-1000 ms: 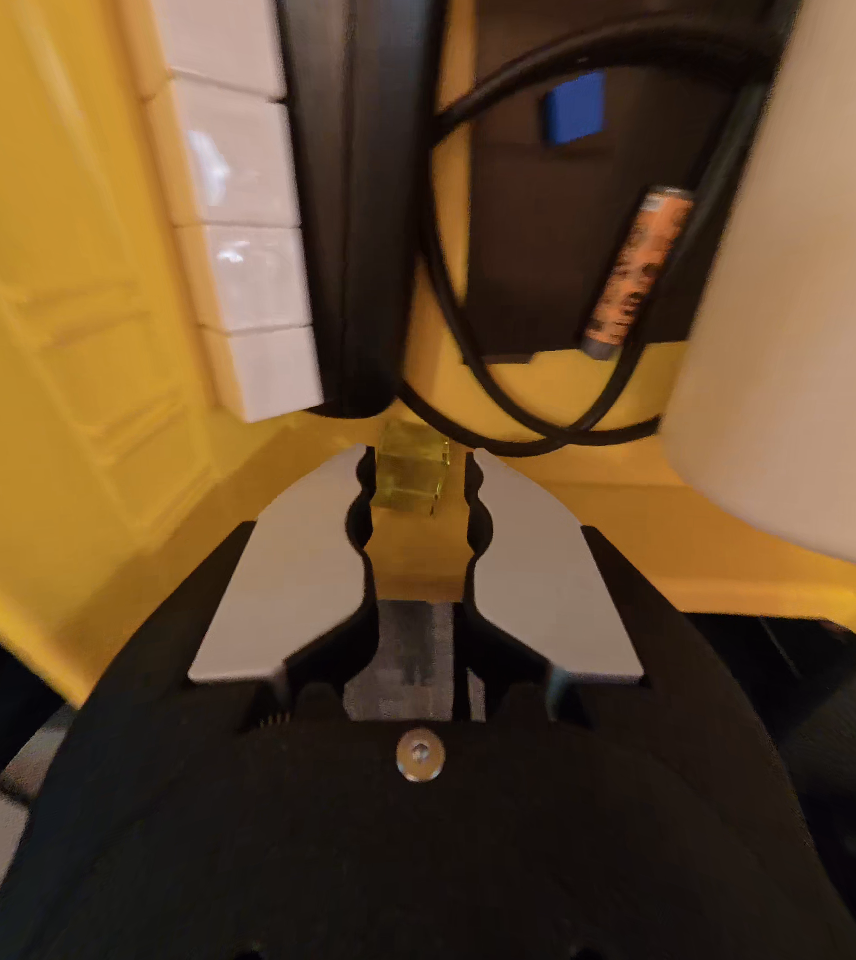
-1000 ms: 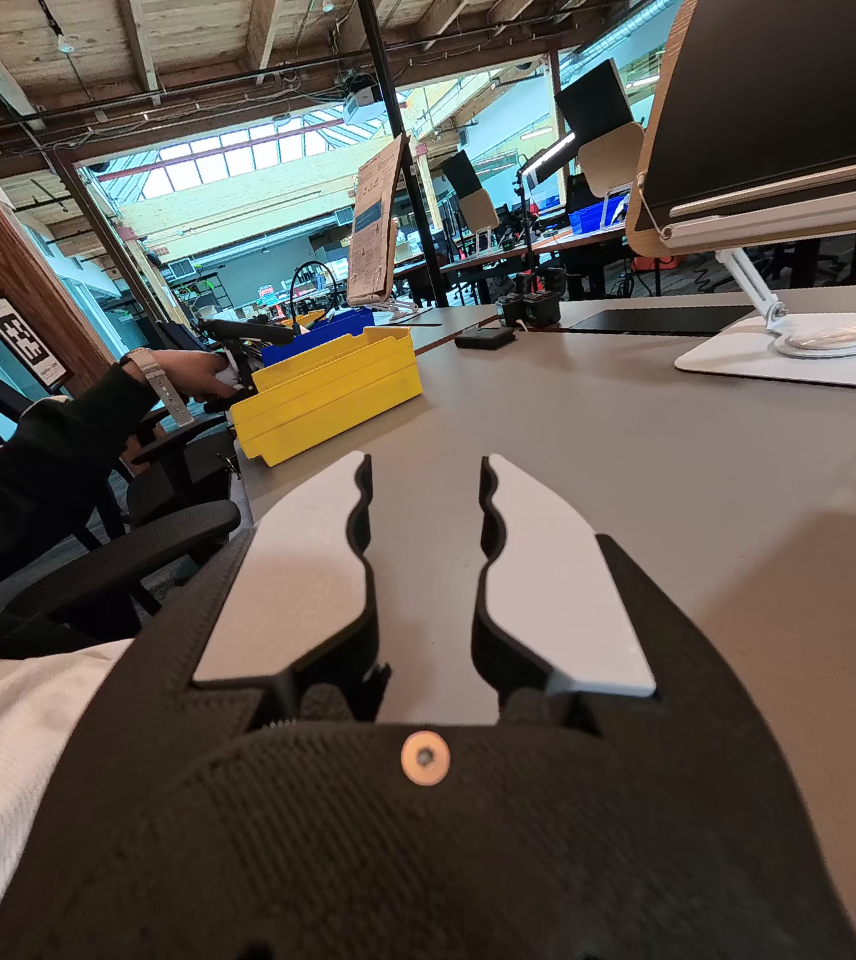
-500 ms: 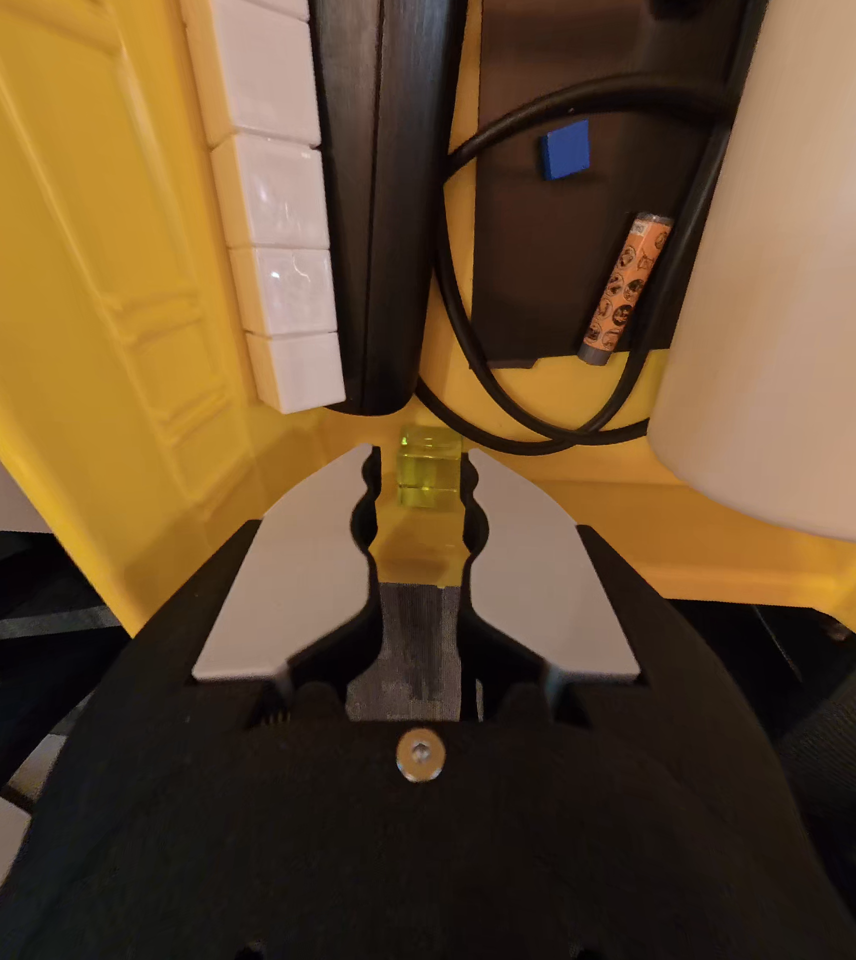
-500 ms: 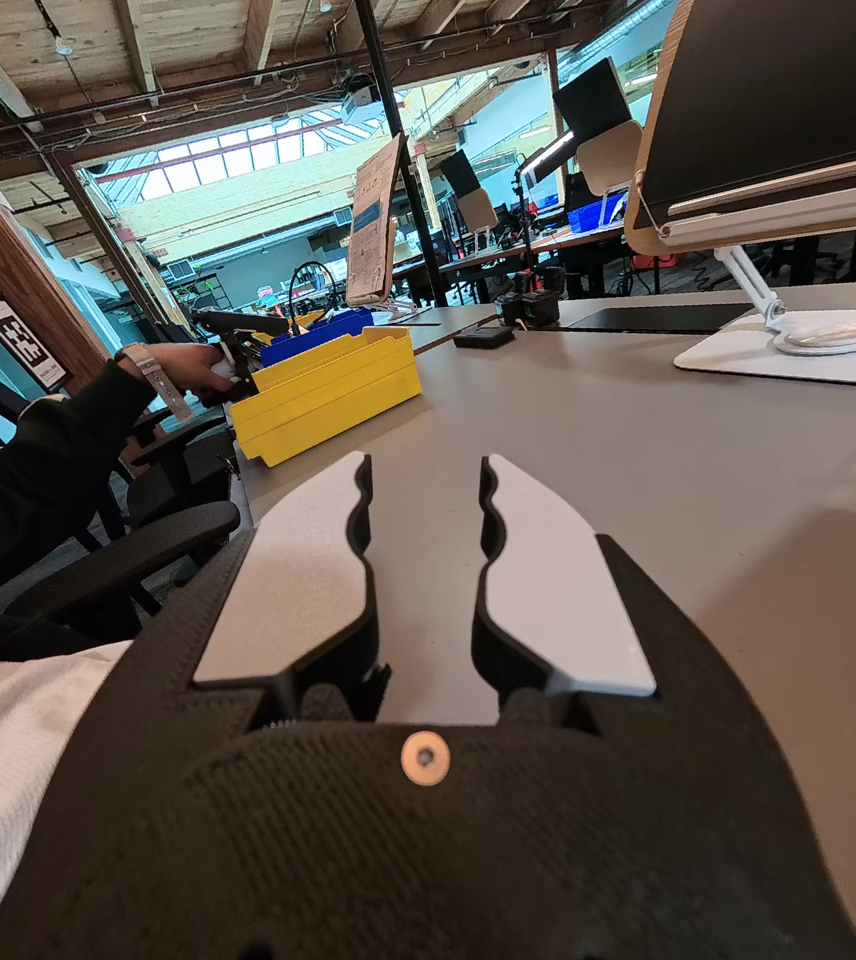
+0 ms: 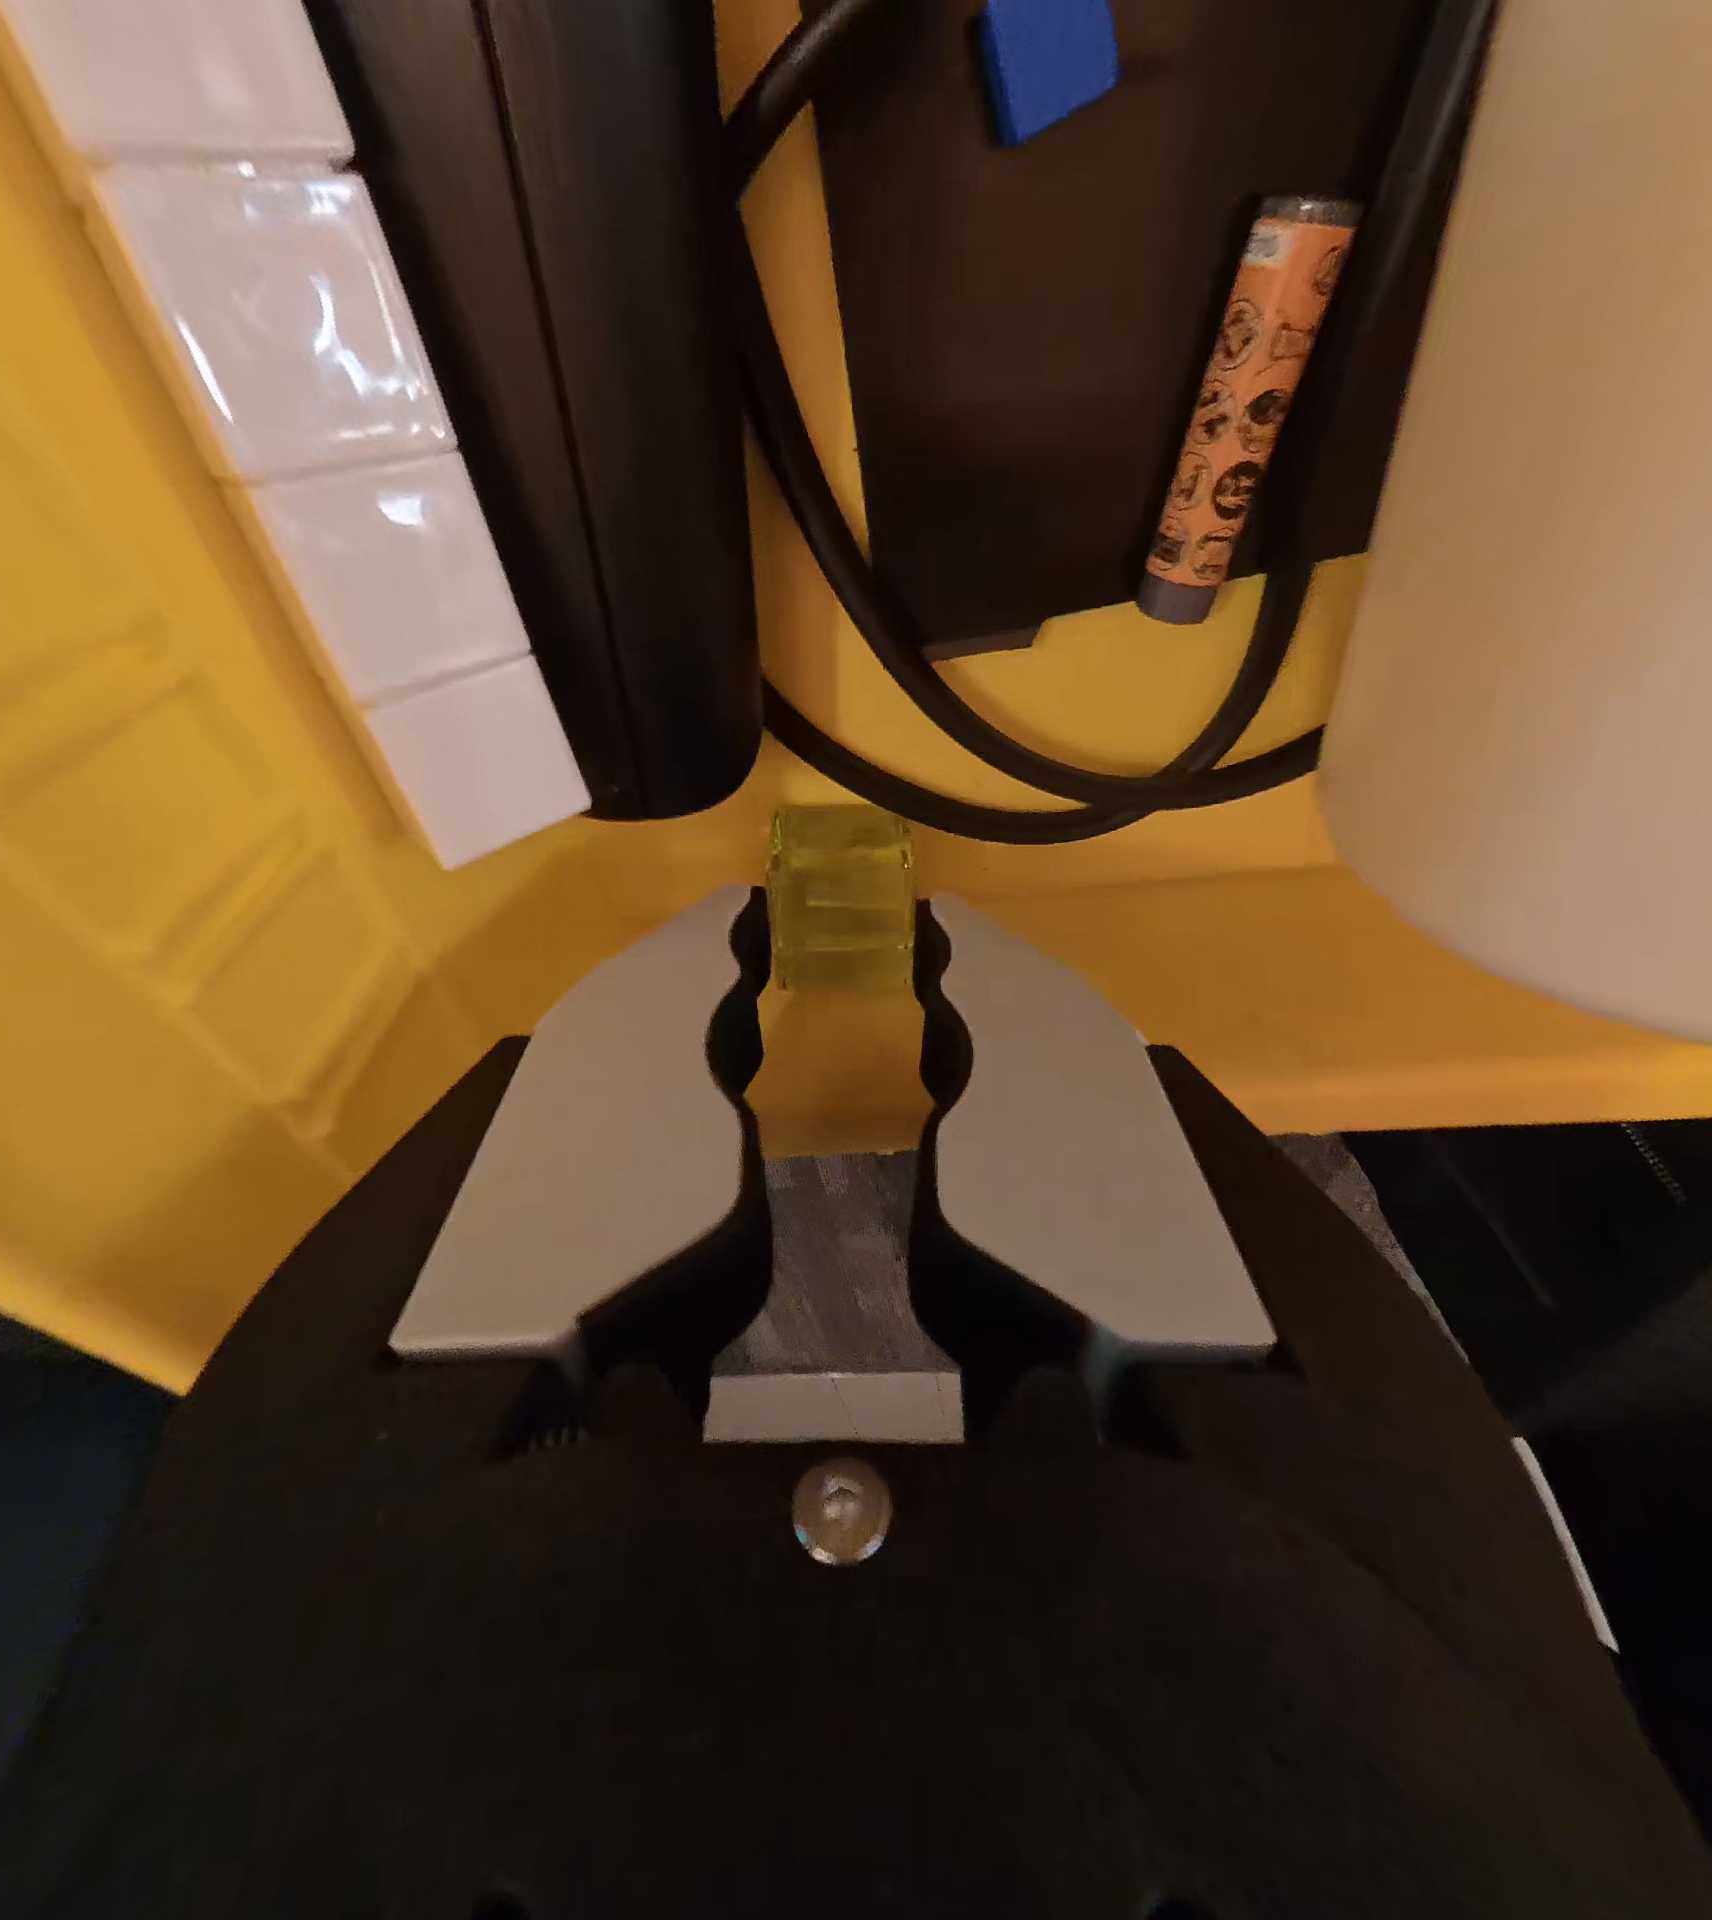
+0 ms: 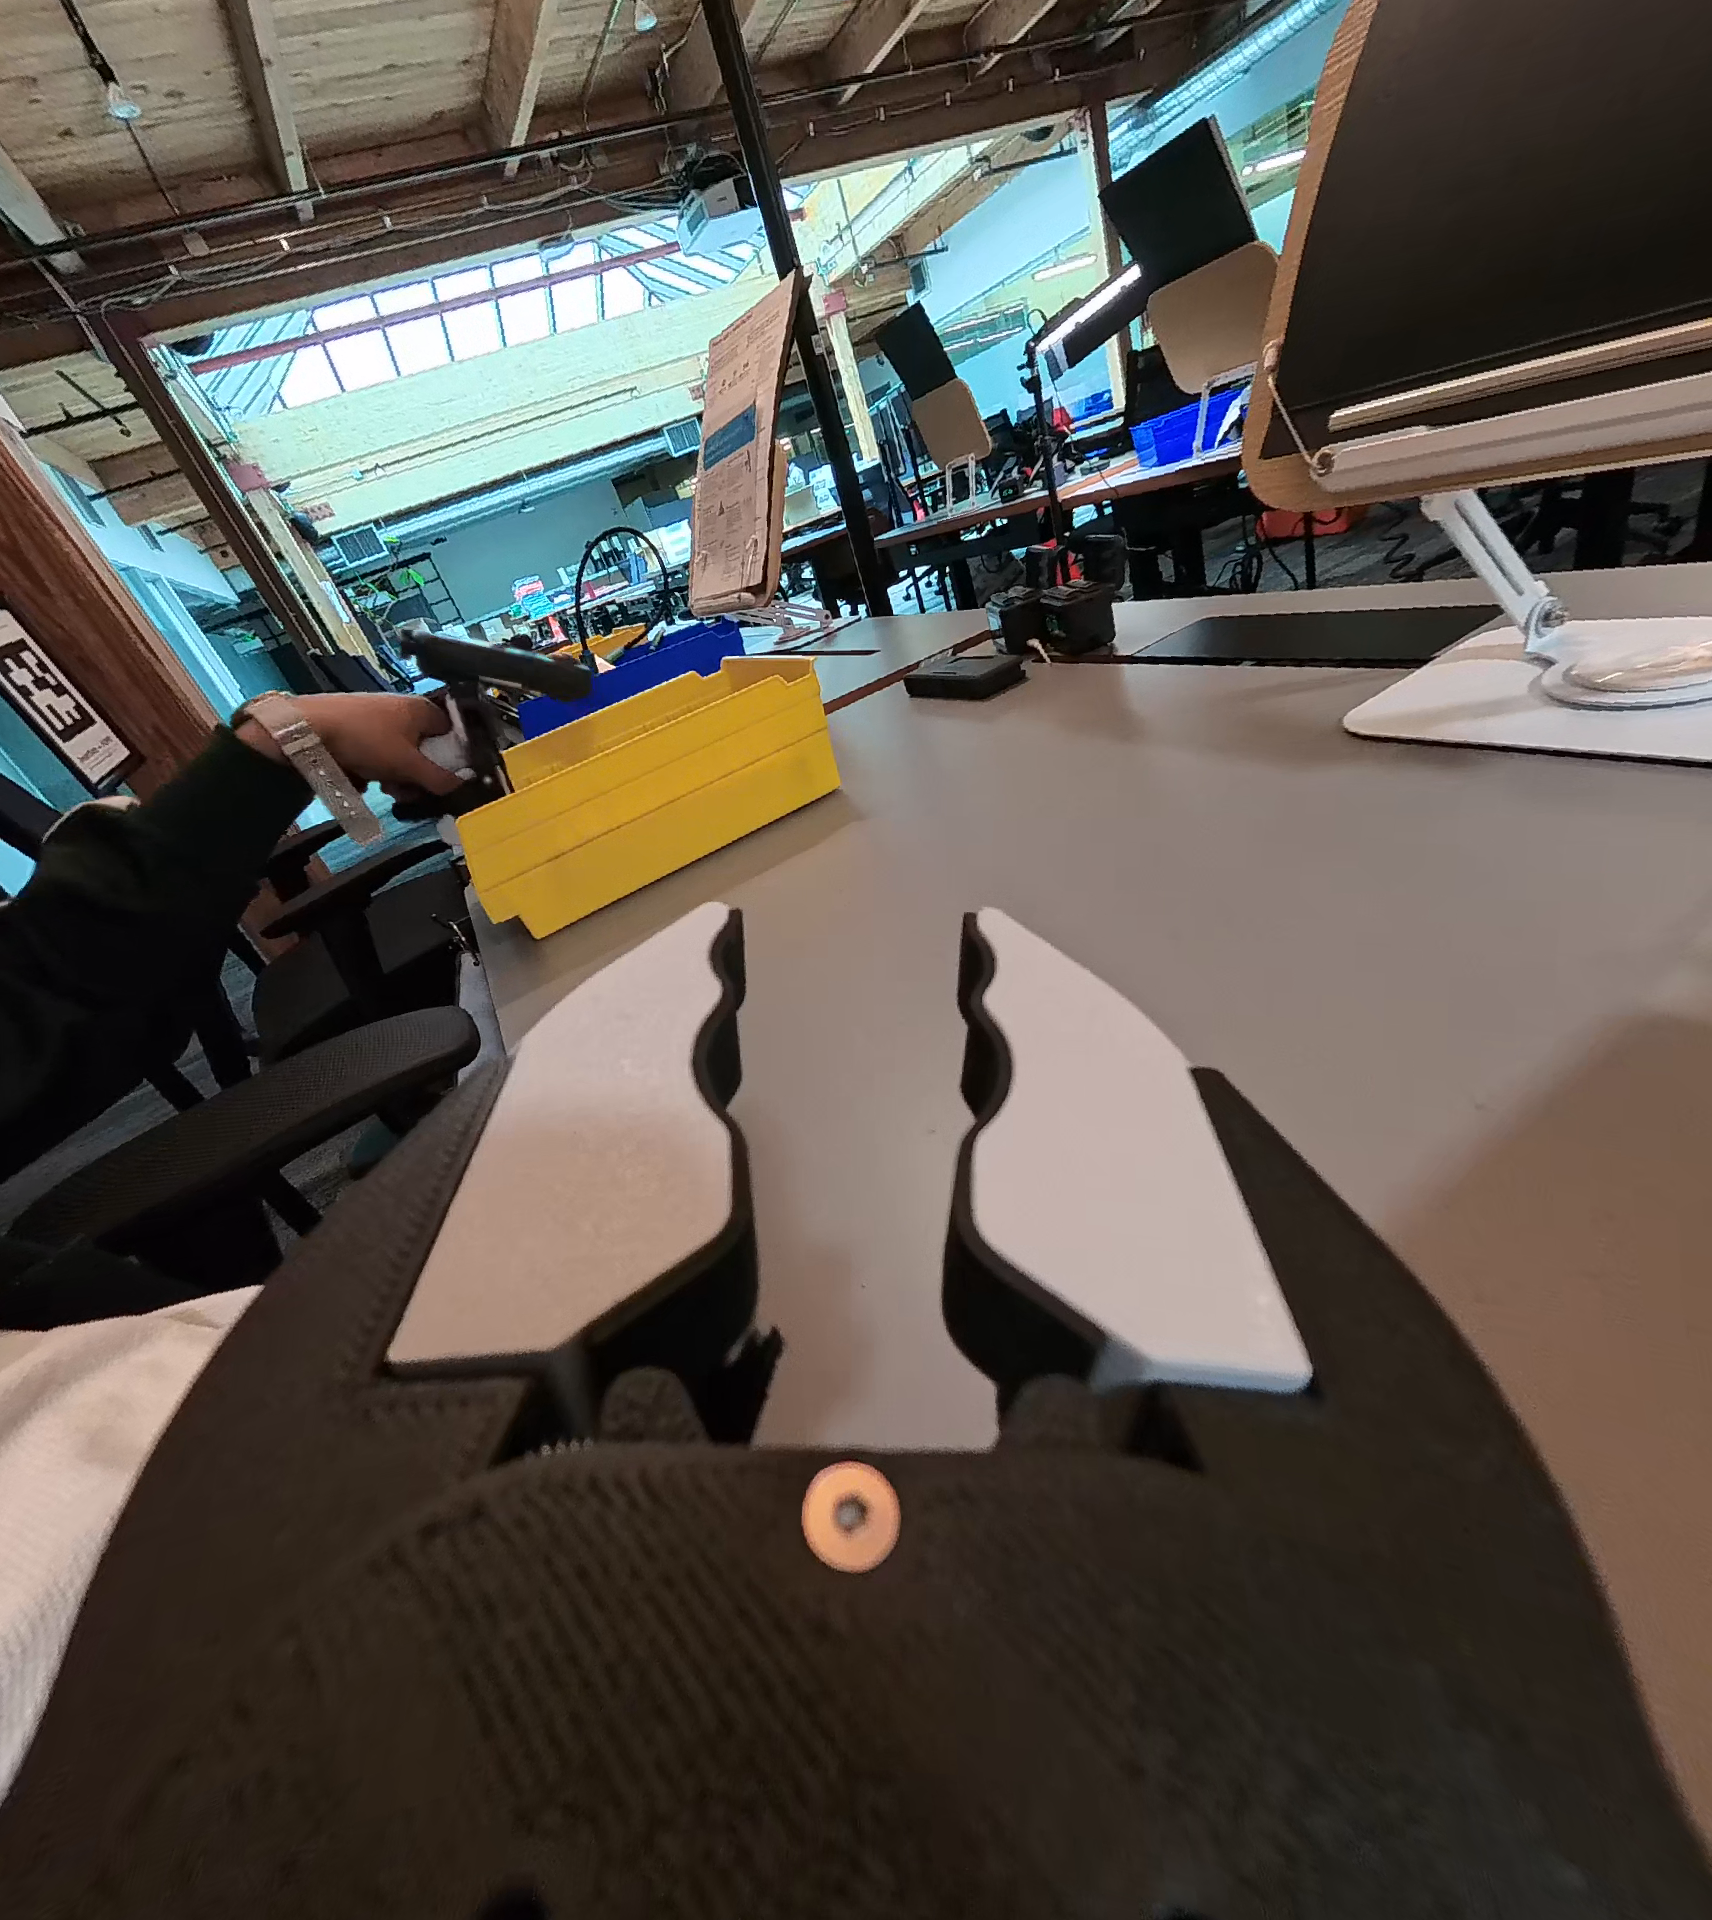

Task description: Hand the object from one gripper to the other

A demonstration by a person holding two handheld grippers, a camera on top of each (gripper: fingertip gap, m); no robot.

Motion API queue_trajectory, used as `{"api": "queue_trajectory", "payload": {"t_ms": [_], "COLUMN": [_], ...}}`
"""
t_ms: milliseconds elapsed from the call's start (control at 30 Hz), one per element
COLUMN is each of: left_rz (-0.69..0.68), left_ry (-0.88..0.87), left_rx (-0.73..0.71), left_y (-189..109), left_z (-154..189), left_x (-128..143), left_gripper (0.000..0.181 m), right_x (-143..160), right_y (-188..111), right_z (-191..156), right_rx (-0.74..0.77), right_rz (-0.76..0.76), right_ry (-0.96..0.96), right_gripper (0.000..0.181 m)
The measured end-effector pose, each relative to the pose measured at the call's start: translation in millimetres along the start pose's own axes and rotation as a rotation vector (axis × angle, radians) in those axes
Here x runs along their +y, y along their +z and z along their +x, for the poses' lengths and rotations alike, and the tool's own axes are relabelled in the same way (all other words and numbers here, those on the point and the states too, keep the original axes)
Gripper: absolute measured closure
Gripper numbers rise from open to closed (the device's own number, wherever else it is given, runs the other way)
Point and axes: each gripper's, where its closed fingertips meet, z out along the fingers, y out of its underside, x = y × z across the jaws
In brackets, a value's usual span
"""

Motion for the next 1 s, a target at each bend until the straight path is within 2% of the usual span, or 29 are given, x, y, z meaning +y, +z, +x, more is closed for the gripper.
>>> {"api": "queue_trajectory", "payload": {"t_ms": [167, 267, 333, 433, 600, 667, 733, 833, 900, 1000], "left_rz": [0.198, 0.393, 0.539, 0.754, 1.003, 1.045, 1.044, 0.954, 0.883, 0.808], "left_ry": [0.036, 0.084, 0.151, 0.323, 0.612, 0.699, 0.749, 0.753, 0.733, 0.717], "left_rx": [0.016, 0.070, 0.129, 0.285, 0.654, 0.816, 0.996, 1.283, 1.437, 1.581], "left_y": [-32, -68, -96, -141, -202, -216, -225, -225, -218, -201], "left_z": [7, 24, 48, 110, 251, 305, 353, 413, 442, 473], "left_x": [-9, -19, -30, -46, -63, -67, -70, -75, -78, -77], "left_gripper": [0.155, 0.155, 0.155, 0.155, 0.156, 0.156, 0.156, 0.156, 0.157, 0.156], "right_x": [1, 2, 3, 5, 3, 0, -5, -6, -2, 7], "right_y": [1, 1, 3, 7, 18, 25, 31, 34, 36, 36], "right_z": [0, -1, -3, -7, -22, -28, -35, -49, -56, -57], "right_rx": [0.001, 0.002, 0.001, -0.007, -0.034, -0.036, -0.029, -0.027, -0.046, -0.074], "right_rz": [-0.003, -0.007, -0.017, -0.034, -0.042, -0.035, -0.014, 0.032, 0.041, 0.011], "right_ry": [0.003, -0.007, -0.022, -0.058, -0.199, -0.338, -0.590, -0.952, -1.047, -1.041], "right_gripper": [0.141, 0.141, 0.141, 0.141, 0.138, 0.135, 0.134, 0.145, 0.147, 0.146]}}
